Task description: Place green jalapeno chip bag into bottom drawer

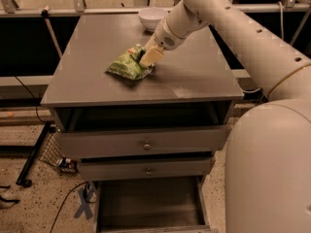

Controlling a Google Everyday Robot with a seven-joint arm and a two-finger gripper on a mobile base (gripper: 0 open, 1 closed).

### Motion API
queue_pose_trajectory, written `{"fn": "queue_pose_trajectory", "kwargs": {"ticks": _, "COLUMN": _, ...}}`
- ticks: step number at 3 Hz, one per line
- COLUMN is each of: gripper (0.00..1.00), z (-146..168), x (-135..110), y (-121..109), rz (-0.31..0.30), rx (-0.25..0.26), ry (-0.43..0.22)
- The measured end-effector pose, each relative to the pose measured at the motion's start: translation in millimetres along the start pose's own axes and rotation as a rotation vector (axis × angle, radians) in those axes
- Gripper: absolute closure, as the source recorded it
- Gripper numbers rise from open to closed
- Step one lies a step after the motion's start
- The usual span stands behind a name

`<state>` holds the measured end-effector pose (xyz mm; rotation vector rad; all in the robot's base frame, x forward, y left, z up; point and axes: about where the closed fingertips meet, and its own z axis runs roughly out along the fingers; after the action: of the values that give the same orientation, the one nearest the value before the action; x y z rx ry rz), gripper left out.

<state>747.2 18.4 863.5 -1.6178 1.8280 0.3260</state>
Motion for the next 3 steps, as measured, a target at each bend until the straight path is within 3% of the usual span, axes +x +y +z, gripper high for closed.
{"fn": "queue_pose_trajectory", "kwargs": {"ticks": 1, "gripper": 0.86, "z": -12.9, "x": -4.4, "y": 0.7, "rz": -0.028, "rx": -0.005, "ry": -0.032}}
{"fn": "queue_pose_trajectory", "kwargs": {"ticks": 2, "gripper": 1.0, "z": -59.3, "x": -12.4, "y": 22.4, "rz": -0.107, "rx": -0.005, "ry": -0.042}}
{"fn": "queue_pose_trajectory", "kwargs": {"ticks": 3, "gripper": 1.0, "z": -108.8, "x": -27.2, "y": 53.3, "rz": -0.182, "rx": -0.004, "ry": -0.047}}
